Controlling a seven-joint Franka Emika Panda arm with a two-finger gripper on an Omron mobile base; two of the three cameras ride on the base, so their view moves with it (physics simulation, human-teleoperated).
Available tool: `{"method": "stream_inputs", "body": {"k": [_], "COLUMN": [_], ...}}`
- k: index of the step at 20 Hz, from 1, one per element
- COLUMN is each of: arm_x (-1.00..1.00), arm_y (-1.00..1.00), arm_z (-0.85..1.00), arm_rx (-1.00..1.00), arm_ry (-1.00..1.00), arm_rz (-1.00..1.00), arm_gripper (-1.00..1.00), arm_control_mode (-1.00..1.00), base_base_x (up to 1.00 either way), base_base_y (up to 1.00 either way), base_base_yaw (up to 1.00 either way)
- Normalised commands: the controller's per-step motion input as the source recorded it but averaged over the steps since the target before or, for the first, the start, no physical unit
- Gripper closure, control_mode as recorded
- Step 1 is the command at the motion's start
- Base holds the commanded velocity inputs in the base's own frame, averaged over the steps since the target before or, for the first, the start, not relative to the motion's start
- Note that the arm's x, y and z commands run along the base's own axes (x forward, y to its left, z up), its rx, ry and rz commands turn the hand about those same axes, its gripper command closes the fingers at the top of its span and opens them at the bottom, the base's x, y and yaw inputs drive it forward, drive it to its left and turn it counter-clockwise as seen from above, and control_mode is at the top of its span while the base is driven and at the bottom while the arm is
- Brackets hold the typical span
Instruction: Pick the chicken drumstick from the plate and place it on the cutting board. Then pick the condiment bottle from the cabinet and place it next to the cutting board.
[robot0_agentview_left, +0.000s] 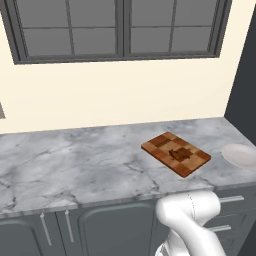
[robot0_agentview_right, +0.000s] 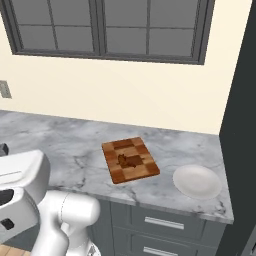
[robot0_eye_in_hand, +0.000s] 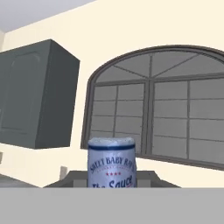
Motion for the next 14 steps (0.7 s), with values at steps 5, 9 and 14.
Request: {"method": "stream_inputs", "body": {"k": [5,9,14], "arm_x": [0.01,0.0,0.21], "arm_y": [0.08,0.18,0.38], "arm_z": [-0.23,-0.34,-0.4], "arm_rx": [0.0,0.0,0.0], "arm_ry": [-0.2,-0.22,-0.18], "arm_rz": [0.04,0.01,0.0], "arm_gripper": [1.0,1.0,1.0], "arm_control_mode": [-1.0,-1.0,-1.0], "base_base_x": [0.0,0.0,0.0], "base_base_y": [0.0,0.0,0.0], "base_base_yaw": [0.0,0.0,0.0]}}
